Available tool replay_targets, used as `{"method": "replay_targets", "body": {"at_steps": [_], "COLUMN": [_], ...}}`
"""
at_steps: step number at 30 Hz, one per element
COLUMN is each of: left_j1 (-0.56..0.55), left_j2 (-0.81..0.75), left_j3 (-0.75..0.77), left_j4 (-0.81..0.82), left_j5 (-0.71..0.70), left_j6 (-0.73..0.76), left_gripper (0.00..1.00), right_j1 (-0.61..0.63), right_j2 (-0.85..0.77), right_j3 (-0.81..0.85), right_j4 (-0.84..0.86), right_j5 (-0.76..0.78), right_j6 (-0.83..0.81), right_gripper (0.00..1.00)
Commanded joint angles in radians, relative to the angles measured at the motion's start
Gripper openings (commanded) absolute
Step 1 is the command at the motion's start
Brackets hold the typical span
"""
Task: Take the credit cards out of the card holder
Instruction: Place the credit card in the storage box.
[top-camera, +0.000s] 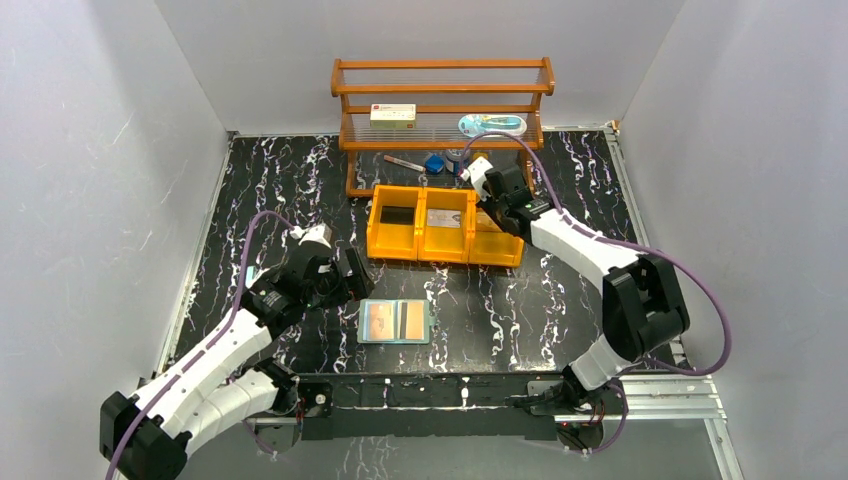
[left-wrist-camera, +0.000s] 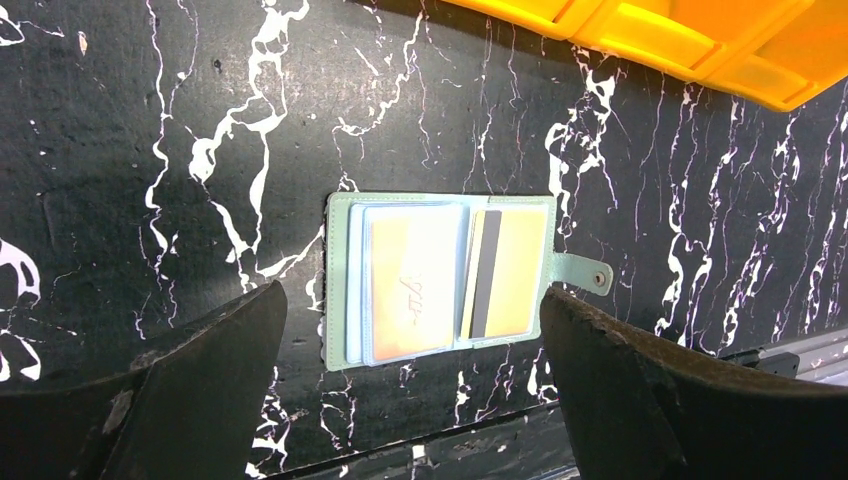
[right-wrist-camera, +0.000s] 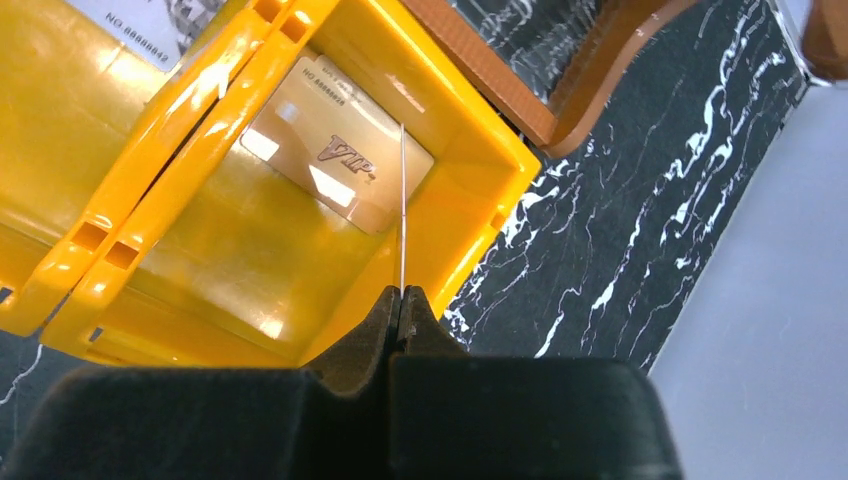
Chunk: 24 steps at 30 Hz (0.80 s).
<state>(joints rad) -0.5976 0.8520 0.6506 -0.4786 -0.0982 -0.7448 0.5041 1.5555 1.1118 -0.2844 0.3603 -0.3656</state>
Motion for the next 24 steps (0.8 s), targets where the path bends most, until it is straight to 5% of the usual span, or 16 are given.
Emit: {"method": "replay_targets", "body": {"at_steps": [1, 13, 24], "left_j1": [0.001, 0.001, 0.001], "left_j2": [-0.028, -0.019, -0.032], "left_j3": [0.035, 0.037, 0.023], "left_j4": [-0.032, -0.026, -0.042], "left_j5": [-0.039, -0.037, -0.037], "left_j6": [0.002, -0.004, -0.002], "left_gripper": [0.98, 0.98, 0.98], "right_j1": [-0.006, -0.006, -0.007], "right_j2": [0.019, 0.111, 0.179], "right_j3": [0.042, 0.035, 0.012], "right_j4": [0.043, 0.160, 0.242], "right_j5": [-0.063, -0.103, -0.131], "right_j6": [-0.163, -0.381, -0.423], "right_gripper": [0.00, 0.00, 0.03]}}
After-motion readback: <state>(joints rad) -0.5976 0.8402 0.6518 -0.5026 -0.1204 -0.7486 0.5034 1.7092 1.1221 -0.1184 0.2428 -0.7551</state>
